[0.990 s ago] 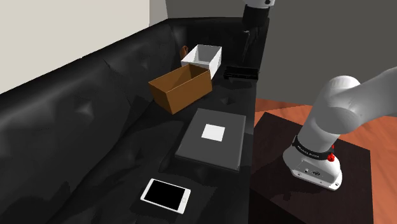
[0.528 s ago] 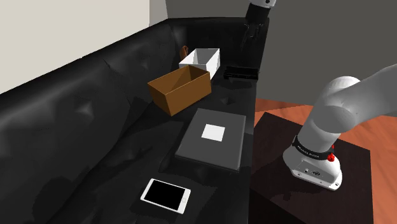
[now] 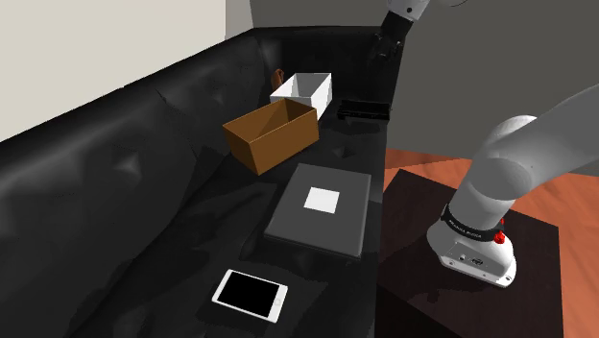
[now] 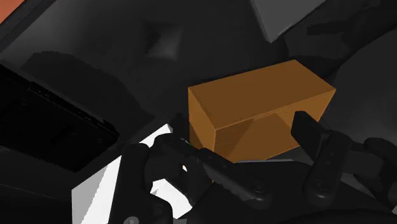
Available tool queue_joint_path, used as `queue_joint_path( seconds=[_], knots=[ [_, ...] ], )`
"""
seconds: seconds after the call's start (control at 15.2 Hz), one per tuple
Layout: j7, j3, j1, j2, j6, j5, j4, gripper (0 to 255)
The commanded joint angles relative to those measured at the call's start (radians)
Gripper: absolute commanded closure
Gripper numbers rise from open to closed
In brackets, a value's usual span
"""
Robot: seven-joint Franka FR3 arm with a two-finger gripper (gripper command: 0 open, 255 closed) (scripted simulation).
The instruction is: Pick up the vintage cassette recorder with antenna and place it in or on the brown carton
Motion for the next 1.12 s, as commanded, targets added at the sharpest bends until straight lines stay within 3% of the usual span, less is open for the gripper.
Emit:
queue_joint_path(
  seconds=[0.0,0.33,0.59,0.86,1.06],
  knots=[
    [-0.027,-0.055,-0.002,0.036,0.036,0.04,0.007,0],
    [-0.127,-0.214,0.013,0.15,0.103,0.17,0.047,0],
    [-0.232,-0.354,0.044,0.262,0.128,0.317,0.092,0],
    [-0.363,-0.503,0.084,0.408,0.105,0.515,0.15,0],
    [-0.475,-0.605,0.093,0.56,0.034,0.704,0.204,0]
  ],
)
